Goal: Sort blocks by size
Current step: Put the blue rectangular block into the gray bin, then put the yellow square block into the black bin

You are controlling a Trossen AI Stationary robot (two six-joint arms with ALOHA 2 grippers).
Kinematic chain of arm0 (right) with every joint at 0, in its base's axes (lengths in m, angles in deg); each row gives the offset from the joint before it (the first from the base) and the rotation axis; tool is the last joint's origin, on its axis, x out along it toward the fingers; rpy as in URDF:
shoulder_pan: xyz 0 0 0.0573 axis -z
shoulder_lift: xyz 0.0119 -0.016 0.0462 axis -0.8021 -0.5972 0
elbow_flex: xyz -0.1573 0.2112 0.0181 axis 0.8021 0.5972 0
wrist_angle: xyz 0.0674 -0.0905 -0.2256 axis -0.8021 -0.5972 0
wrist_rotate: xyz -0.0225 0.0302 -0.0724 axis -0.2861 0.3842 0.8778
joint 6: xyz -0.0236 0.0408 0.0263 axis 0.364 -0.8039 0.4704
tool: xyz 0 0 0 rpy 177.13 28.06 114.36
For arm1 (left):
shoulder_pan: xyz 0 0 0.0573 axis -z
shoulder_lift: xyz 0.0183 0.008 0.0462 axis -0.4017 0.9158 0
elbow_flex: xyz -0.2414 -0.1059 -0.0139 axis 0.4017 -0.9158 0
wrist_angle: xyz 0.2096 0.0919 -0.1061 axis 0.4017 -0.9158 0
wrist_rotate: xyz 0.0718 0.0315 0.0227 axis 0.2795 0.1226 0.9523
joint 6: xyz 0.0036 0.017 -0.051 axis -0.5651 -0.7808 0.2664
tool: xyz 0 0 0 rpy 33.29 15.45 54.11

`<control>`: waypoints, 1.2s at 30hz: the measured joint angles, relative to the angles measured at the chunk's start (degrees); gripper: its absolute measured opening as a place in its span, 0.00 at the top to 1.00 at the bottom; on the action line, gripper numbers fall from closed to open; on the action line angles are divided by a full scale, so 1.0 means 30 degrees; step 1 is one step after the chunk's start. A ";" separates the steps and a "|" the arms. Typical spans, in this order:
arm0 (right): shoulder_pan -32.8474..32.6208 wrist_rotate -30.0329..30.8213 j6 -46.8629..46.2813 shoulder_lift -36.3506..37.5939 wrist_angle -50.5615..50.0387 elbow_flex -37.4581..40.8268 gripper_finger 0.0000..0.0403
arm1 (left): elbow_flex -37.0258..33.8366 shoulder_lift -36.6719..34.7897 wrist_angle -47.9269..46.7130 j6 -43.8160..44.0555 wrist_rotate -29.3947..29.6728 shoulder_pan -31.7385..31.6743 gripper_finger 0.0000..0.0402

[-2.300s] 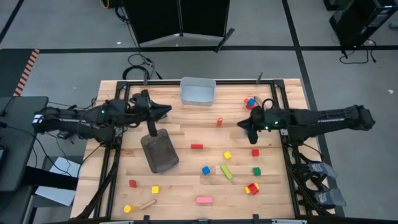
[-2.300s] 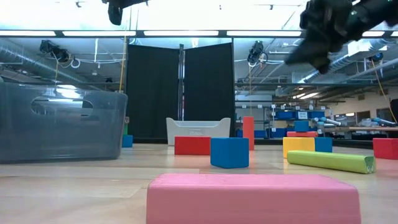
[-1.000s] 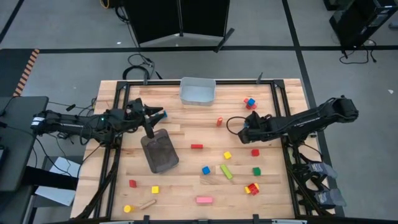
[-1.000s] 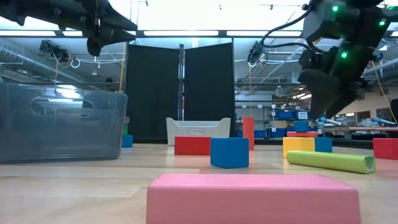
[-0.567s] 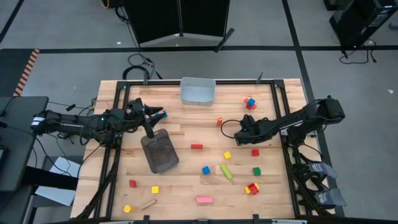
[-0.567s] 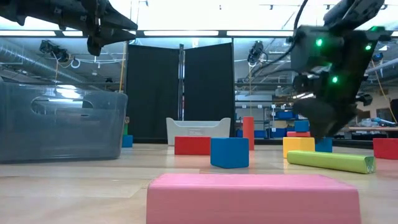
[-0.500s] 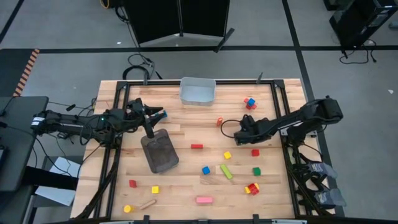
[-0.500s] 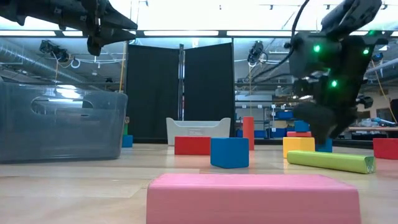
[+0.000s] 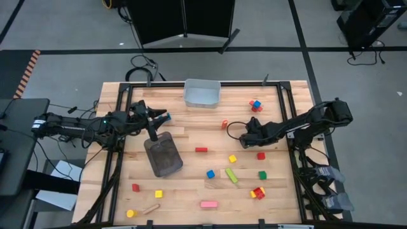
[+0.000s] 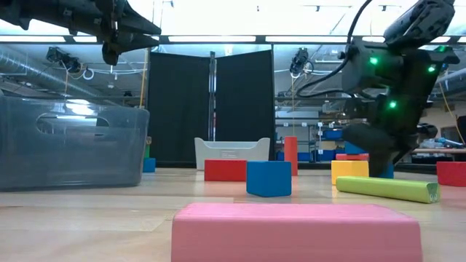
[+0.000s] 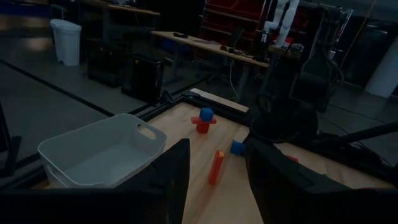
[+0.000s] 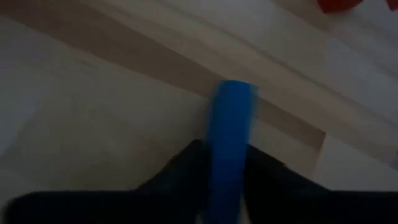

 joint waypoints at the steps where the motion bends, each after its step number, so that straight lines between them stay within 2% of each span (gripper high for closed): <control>1: 0.0000 0.0082 0.0006 0.0119 -0.0089 0.0008 0.84 | 0.0000 0.0000 0.0024 0.0001 0.0000 0.0001 0.60; 8: -0.0752 0.2159 0.1080 0.2178 0.0145 -0.1152 0.84 | 0.0000 0.0029 0.0314 0.1221 0.0175 -0.0006 0.60; 10: -0.0626 0.3139 0.2792 0.2670 0.1301 -0.1768 0.84 | 0.0007 0.0315 0.0327 0.1855 0.0821 -0.0014 0.60; 13: 0.0412 0.3520 0.7215 0.2928 0.5417 -0.2728 0.84 | 0.0007 0.1150 0.0325 0.2046 0.1824 -0.0085 0.60; 16: 0.2242 0.2294 1.2161 0.2281 0.9799 -0.3645 0.84 | 0.0007 0.2242 0.0273 0.2232 0.2633 -0.0408 0.60; 18: 0.3644 0.1089 1.4119 0.1568 1.1185 -0.4583 0.84 | 0.0007 0.2959 0.0262 0.2838 0.2931 -0.0742 0.60; 23: 0.6769 -0.1645 1.6967 -0.0964 1.2742 -0.7184 0.84 | 0.0007 0.3972 0.0262 0.3827 0.3032 -0.1266 0.60; 27: 0.8392 -0.2509 1.8508 -0.3524 1.3105 -0.9335 0.84 | 0.0007 0.4014 0.0313 0.3994 0.3038 -0.1340 0.60; 30: 0.9386 -0.3333 1.8816 -0.5146 1.3121 -1.0351 0.74 | 0.0007 0.3971 0.0344 0.4020 0.3038 -0.1334 0.60; 36: 1.0287 -0.5675 1.8965 -0.5531 1.5289 -1.0251 0.39 | 0.0015 0.3967 0.0361 0.4099 0.2273 -0.1125 0.60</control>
